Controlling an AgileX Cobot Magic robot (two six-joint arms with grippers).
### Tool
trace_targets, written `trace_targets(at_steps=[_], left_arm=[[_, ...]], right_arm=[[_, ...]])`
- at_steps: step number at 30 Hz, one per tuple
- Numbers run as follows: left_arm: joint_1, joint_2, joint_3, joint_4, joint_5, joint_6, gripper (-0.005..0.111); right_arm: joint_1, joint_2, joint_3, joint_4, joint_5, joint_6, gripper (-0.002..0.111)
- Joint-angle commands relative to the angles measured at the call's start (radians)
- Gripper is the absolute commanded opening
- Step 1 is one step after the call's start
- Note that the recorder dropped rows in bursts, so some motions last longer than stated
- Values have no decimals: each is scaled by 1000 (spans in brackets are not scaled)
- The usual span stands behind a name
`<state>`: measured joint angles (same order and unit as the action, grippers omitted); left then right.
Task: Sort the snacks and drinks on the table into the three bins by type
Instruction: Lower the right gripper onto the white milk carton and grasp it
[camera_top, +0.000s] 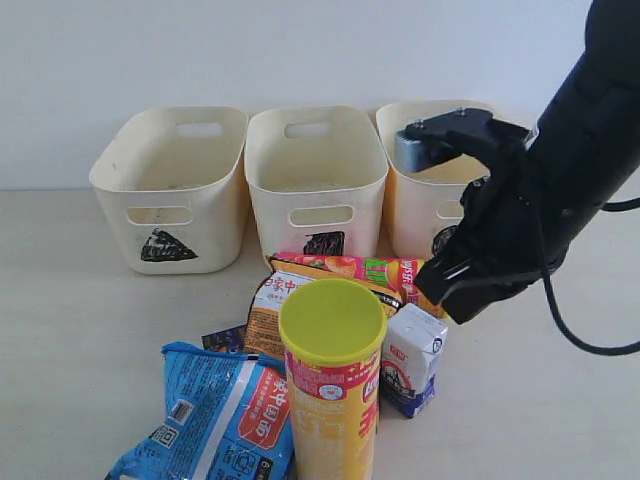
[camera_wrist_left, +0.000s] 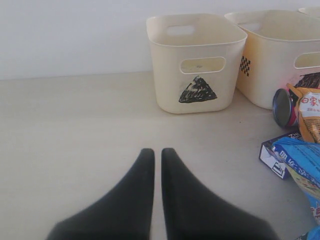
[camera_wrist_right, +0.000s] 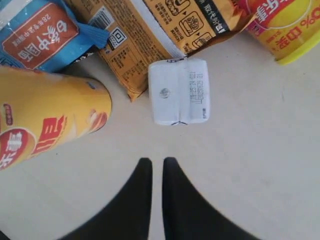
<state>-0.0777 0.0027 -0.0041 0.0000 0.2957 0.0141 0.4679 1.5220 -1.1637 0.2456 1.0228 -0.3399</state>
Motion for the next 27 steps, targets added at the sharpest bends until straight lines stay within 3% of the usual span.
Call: trace_targets(at_steps=[1,5,8,27], left_arm=[[-1,-3,4,0,-7,-7,4],[-1,-3,4,0,-7,-7,4],[-1,-3,4,0,-7,-7,4],[-1,-3,4,0,-11,-7,4]], right_arm=[[3,32,-7,0,-5,-6,20],[3,49,-7,0,-19,1,55],[3,51,-7,2,-36,20,66],[3,295,-7,40,-237,24,66]])
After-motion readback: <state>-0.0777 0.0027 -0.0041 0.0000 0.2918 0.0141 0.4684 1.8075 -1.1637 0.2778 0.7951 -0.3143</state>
